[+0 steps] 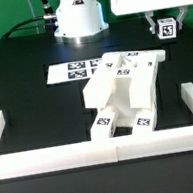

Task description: Assemble chair

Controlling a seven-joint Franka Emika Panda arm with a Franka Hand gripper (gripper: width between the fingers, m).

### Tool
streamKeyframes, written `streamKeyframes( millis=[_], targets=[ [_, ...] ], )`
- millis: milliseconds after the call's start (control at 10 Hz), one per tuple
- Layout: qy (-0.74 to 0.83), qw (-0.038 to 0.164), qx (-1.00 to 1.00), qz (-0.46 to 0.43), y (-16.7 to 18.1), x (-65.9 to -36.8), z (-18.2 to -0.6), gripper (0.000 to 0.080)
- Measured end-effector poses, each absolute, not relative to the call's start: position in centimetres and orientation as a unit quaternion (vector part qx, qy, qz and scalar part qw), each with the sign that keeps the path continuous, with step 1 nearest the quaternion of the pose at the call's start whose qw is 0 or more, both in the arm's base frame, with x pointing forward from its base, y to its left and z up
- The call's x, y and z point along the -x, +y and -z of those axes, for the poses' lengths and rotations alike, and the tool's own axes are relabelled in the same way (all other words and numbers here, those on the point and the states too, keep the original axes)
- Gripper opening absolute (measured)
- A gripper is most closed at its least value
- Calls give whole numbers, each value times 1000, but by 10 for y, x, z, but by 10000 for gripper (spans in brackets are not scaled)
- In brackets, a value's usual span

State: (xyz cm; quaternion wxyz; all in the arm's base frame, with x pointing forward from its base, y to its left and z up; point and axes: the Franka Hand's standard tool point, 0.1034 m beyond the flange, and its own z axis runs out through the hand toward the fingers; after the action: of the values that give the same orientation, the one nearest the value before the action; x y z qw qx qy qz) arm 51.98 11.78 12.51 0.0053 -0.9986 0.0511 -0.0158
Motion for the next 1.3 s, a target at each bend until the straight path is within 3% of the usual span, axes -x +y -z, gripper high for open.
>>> streamKeyframes(
  millis=[100, 600, 800, 900, 1300],
  targets=[
    [52, 4, 998, 23, 108, -533, -126, 271],
    [28, 3, 999, 16, 106, -534, -126, 271],
    [5, 4, 999, 35, 65, -594, -144, 271],
    [1, 1, 999, 40, 56, -608, -143, 271],
    [1, -2, 999, 44, 52, -616, -140, 271]
  ],
)
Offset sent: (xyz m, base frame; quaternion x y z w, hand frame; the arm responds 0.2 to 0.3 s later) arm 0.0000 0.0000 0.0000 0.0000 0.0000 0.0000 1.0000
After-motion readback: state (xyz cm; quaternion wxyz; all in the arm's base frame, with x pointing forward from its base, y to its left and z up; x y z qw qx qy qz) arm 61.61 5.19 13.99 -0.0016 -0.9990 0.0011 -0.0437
